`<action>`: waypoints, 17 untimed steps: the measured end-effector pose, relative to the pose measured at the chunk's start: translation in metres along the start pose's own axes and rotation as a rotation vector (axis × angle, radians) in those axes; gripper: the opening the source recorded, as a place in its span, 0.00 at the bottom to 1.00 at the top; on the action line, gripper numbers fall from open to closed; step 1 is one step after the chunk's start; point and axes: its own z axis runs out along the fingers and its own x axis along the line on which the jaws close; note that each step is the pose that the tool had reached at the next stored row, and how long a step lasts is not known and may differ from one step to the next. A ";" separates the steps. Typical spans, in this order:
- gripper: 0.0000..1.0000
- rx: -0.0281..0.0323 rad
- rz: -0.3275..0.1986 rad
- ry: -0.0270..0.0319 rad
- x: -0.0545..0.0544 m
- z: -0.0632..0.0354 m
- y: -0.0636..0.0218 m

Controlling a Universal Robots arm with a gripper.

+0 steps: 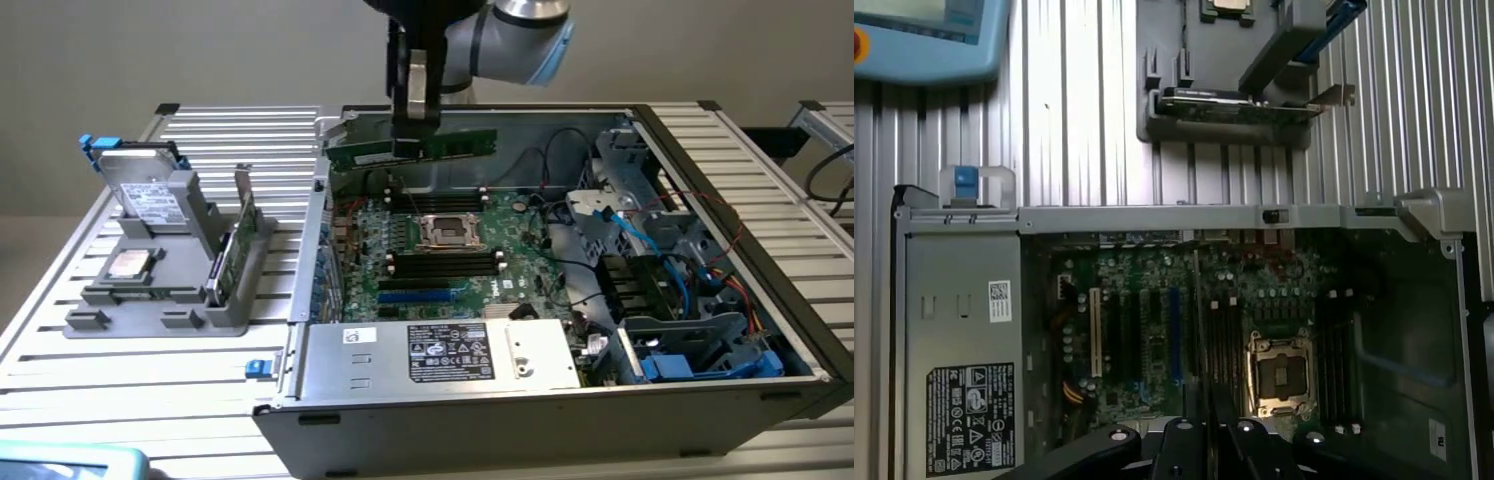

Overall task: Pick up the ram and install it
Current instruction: 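Pick up the ram and move it above insertion slot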

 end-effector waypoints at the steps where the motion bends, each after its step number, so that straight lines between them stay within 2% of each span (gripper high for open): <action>1: 0.15 -0.0006 0.000 -0.0008 0.000 0.0009 -0.0049; 2: 0.15 -0.0018 0.000 -0.0016 0.000 0.0018 -0.0094; 4: 0.15 -0.0091 0.002 -0.0023 0.000 0.0030 -0.0180; 6: 0.15 -0.0224 0.004 -0.0025 0.000 0.0039 -0.0241; 8: 0.15 -0.0409 0.008 -0.0024 0.000 0.0046 -0.0288; 11: 0.15 -0.0796 0.015 -0.0023 0.000 0.0051 -0.0340; 13: 0.15 -0.1018 0.019 -0.0029 -0.001 0.0054 -0.0384; 17: 0.15 -0.1326 0.025 -0.0060 -0.001 0.0066 -0.0486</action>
